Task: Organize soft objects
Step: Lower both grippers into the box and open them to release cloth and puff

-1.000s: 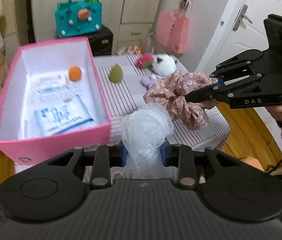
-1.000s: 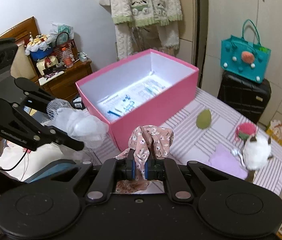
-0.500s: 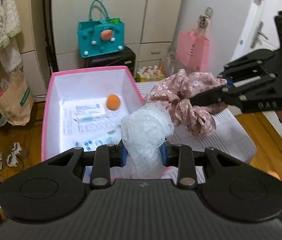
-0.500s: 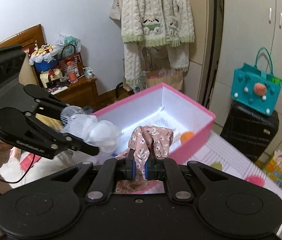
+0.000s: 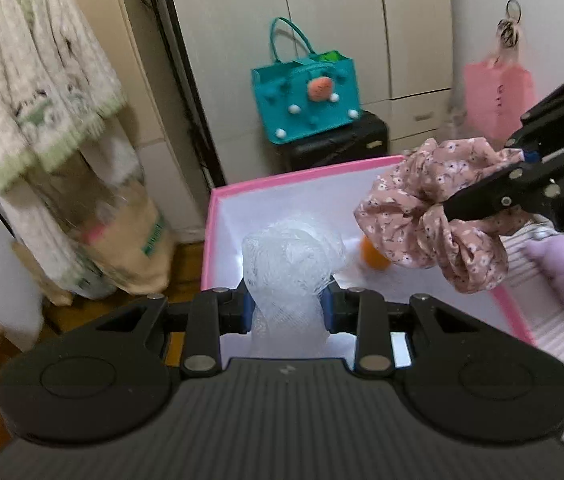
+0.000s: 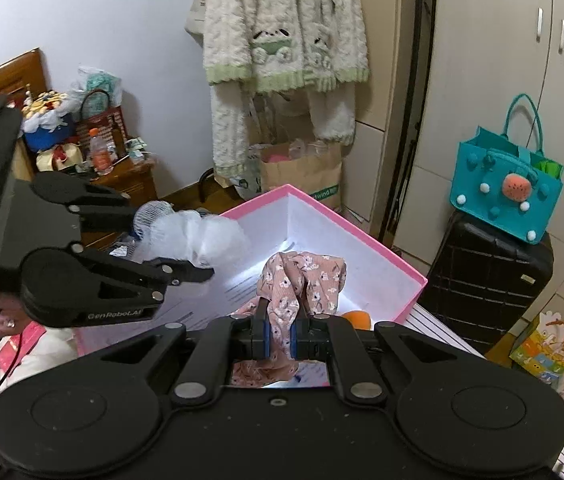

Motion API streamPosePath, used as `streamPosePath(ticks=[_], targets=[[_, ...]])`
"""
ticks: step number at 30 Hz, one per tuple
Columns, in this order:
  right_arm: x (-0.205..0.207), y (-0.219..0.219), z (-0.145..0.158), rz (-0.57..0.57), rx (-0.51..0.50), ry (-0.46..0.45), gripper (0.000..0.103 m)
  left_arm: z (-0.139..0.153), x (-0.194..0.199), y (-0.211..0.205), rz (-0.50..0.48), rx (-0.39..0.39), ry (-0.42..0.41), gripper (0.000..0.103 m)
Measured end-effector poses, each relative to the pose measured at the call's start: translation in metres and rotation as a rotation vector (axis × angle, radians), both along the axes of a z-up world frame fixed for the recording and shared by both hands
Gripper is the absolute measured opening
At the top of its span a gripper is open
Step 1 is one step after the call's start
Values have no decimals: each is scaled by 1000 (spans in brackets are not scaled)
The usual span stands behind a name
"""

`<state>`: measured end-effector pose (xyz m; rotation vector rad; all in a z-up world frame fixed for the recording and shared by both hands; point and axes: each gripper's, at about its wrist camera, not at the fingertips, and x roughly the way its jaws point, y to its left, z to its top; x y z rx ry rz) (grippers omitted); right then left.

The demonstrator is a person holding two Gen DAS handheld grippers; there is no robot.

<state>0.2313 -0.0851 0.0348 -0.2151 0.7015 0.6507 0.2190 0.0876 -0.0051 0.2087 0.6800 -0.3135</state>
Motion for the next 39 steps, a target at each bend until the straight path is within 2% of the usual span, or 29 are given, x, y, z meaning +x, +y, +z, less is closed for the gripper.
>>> streamPosePath(ticks=[3,6,10,16,18,22,26,27,29,31,33,35,39], targets=[[13,0,-7,-5,24,17,11,-3,7,-4,18,69,-50,31],[25,4,-15,6,27,38,11,-1,13,-6,1,74,-59,31],[35,12,-27,3,4,65,11,-12,28,-8,-32,44,29,31],[48,17,-38,-20,1,95,11,-34,51,-21,-57,86,114,33],[50,18,-41,-22,6,105,11,-38,61,-20,-33,85,138,33],[52,21,-46,-22,5,116,11,-43,60,-23,-15,137,93,33],[54,24,-51,-26,-2,121,11,-48,55,-31,-55,178,75,36],[54,24,-52,-27,-2,123,11,-49,53,-32,-58,199,62,36],[54,25,-54,-26,-4,128,11,-54,48,-39,-36,299,-3,36],[53,26,-55,-25,-4,129,11,-54,46,-41,-28,332,-22,36],[53,26,-56,-22,-2,133,11,-52,45,-41,-40,316,-6,53],[54,27,-56,-22,-1,135,11,-51,47,-43,-57,318,14,62],[52,27,-56,-26,-7,127,11,-44,51,-36,-103,211,132,66]])
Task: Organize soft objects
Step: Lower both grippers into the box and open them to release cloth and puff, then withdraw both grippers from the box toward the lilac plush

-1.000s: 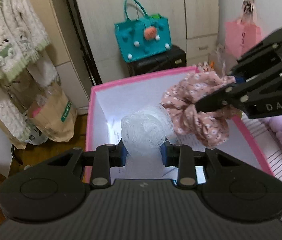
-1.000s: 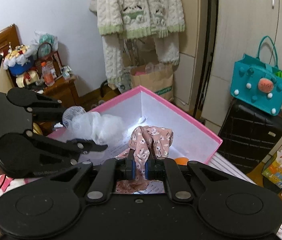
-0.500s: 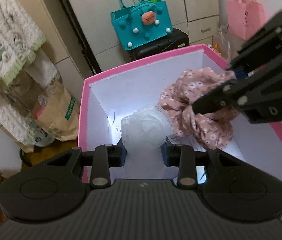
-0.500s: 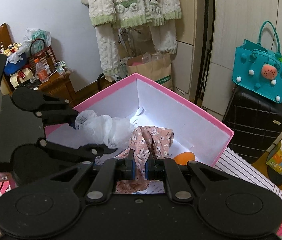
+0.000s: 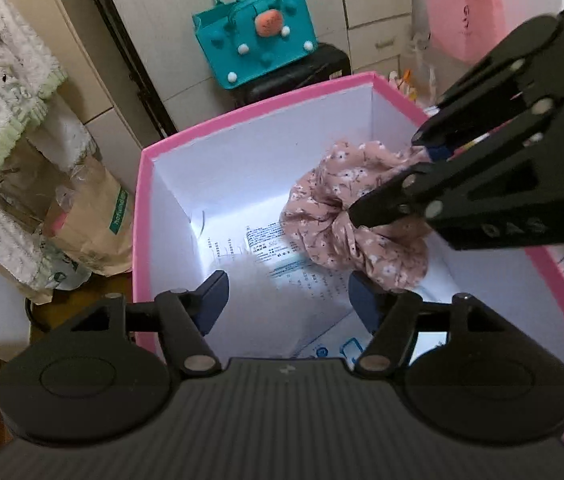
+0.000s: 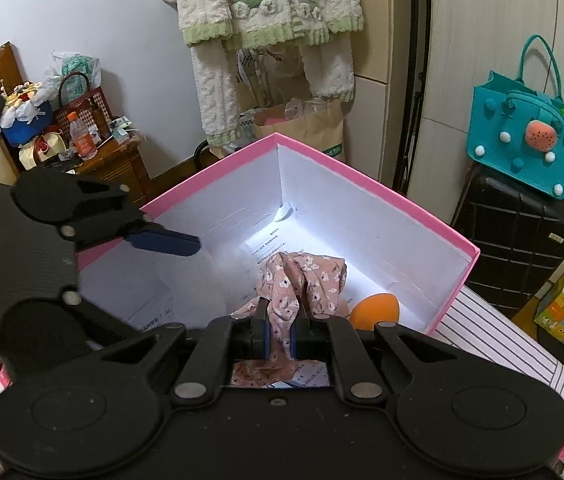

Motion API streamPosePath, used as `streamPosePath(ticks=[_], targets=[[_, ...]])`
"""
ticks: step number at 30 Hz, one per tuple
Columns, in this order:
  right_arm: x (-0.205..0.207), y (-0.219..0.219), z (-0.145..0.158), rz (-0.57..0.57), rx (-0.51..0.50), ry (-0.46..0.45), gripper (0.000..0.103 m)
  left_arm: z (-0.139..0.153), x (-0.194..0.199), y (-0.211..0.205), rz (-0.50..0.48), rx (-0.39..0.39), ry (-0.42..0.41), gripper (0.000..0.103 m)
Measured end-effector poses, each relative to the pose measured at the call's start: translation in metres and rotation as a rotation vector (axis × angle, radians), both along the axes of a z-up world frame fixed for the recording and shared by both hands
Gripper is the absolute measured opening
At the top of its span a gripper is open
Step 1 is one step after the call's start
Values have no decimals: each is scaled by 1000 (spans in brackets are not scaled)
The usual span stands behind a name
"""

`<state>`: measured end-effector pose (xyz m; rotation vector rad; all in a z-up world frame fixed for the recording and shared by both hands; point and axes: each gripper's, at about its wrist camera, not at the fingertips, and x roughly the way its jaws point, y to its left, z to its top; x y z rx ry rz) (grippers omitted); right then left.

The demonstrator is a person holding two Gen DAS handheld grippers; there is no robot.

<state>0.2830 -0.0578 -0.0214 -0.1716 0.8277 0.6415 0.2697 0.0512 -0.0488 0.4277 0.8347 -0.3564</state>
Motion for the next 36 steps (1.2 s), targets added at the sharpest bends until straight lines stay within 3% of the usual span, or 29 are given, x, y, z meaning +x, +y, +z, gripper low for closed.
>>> streamPosePath(ticks=[4,10,16,18,25,36], targets=[[-3,-2,0,-4,8,3,12,10,-11,13,-11,-58,-10,65],[0,5,-4,7,55,60,15,28,-27,46,28,-216,8,64],[0,20,-18,4,20,81,33,39,-39,57,71,-252,-31,66],[-7,19,-13,-10,-2,45,46,42,-46,58,65,-259,-40,66],[-47,-7,26,-26,20,-36,47,50,-65,56,42,-278,-8,67],[-125,-47,66,-9,71,-84,50,73,-109,51,-1,-270,-7,70]])
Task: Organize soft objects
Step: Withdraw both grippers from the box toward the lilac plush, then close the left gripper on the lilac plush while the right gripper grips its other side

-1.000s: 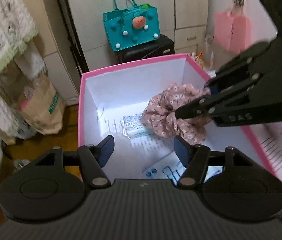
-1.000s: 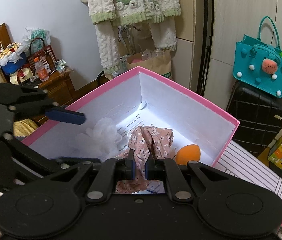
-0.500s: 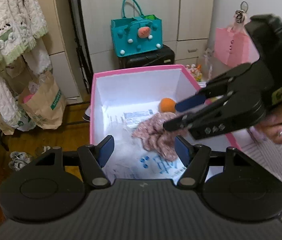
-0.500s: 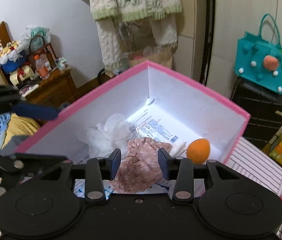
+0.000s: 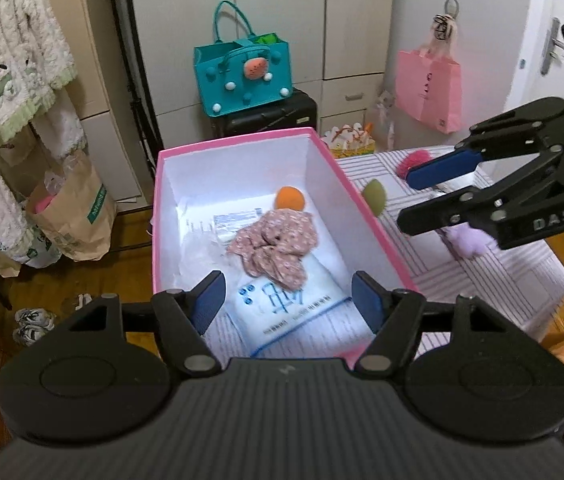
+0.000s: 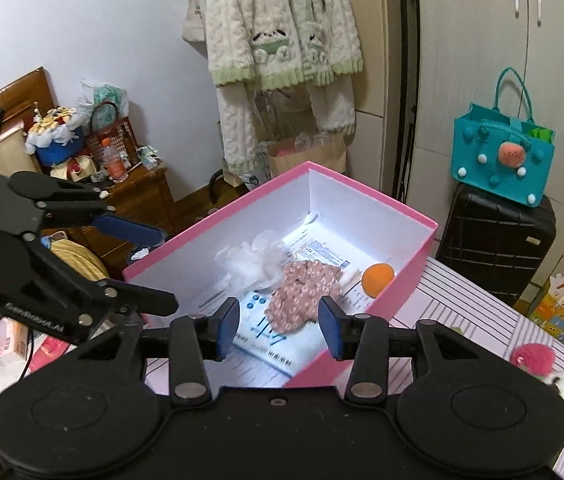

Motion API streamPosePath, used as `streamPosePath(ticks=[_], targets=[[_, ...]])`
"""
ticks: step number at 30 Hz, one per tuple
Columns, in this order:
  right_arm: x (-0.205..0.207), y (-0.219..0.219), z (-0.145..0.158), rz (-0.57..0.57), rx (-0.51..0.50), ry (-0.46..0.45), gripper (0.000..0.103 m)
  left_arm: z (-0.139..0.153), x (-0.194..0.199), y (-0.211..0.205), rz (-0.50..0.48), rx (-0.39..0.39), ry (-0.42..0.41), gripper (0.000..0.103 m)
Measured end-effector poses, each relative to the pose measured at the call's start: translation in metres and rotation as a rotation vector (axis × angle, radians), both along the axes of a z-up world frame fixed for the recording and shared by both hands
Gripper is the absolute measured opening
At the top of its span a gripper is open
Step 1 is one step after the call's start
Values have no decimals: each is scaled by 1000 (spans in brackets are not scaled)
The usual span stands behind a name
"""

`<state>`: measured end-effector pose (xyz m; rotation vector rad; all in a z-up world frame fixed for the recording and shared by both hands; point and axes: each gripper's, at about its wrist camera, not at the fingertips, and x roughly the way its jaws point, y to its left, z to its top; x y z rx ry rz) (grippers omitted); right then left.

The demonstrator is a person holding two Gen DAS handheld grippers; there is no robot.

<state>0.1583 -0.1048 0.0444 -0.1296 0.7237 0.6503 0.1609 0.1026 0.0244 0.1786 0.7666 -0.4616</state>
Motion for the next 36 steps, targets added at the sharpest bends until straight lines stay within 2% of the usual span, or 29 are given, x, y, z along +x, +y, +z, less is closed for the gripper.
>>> streamPosePath(ticks=[9,18,22,24,36], targets=[[-50,-24,17,3,-14,-61,53,14,-37,-16,-66,6,20,70],[-95,-55,20,2,-37,-88,56,22,-66,-38,-126,35,31,71],[-113,-73,16,-10,-46,-96,57,24,-76,-52,-156,52,36,71],[-119,-83,13,-19,-34,-85,57,25,-80,-61,-174,58,38,75],[-137,-142,-18,-77,-33,-35,64,14,-99,-133,-311,95,53,75]])
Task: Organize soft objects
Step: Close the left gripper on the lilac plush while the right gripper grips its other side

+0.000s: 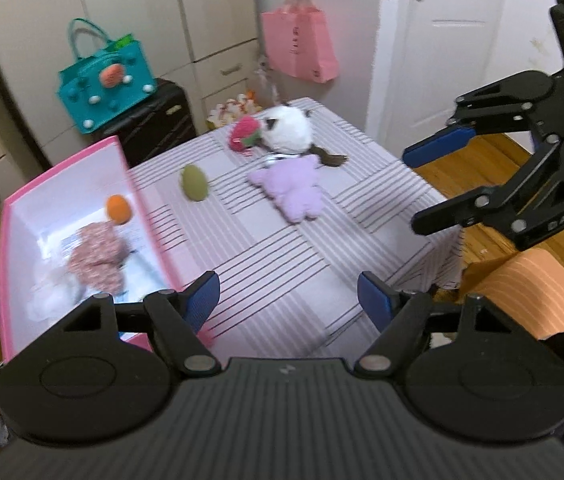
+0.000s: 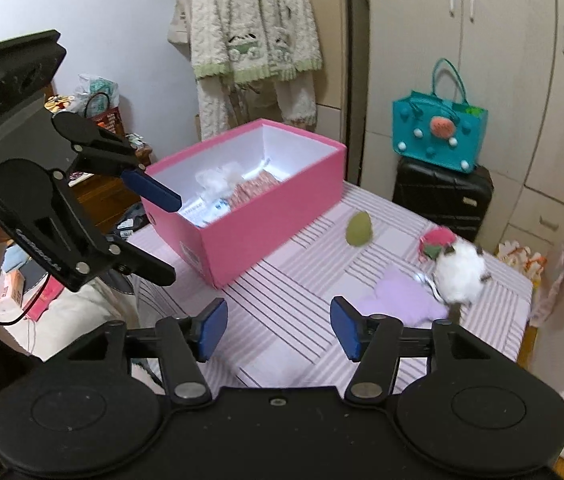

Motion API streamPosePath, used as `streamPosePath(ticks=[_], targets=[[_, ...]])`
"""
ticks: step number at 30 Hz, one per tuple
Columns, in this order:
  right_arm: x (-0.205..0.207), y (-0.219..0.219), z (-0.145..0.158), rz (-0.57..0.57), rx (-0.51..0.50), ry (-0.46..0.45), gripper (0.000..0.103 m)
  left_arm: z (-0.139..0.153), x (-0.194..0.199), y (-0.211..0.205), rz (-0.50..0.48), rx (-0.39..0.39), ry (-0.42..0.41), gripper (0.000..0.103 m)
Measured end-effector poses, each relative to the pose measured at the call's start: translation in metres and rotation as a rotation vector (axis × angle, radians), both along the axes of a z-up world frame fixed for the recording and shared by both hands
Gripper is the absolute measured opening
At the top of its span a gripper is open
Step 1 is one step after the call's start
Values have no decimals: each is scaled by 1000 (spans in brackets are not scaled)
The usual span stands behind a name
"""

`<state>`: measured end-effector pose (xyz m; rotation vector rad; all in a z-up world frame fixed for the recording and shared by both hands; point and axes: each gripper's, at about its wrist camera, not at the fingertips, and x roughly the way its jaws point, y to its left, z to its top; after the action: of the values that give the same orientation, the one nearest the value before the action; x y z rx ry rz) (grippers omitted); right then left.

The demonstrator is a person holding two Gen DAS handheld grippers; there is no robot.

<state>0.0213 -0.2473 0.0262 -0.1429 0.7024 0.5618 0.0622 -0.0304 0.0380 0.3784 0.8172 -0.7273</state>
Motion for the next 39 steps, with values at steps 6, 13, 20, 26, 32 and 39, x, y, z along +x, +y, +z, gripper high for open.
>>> streamPosePath(ticks=[6,13,20,26,32,39], targets=[[8,-25,-29,-40,16,15,68,-12,6,-33,-62,-15,38,75],[34,-36,-74,-105,9,-12,69,-36,31,-62,-70,-55,70,75],[60,-52,-124,-218,58,-33,71,-58,74,-72,64,-145,45,75],[80,-43,-142,-234,7,-57,76,-85,102,-85,116,-144,40,73],[98,-29,-153,-267,-1,-73,91,-114,121,-96,124,-222,125,70],[107,-18,-162,-280,-40,-56,91,-140,136,-108,190,-278,158,58]])
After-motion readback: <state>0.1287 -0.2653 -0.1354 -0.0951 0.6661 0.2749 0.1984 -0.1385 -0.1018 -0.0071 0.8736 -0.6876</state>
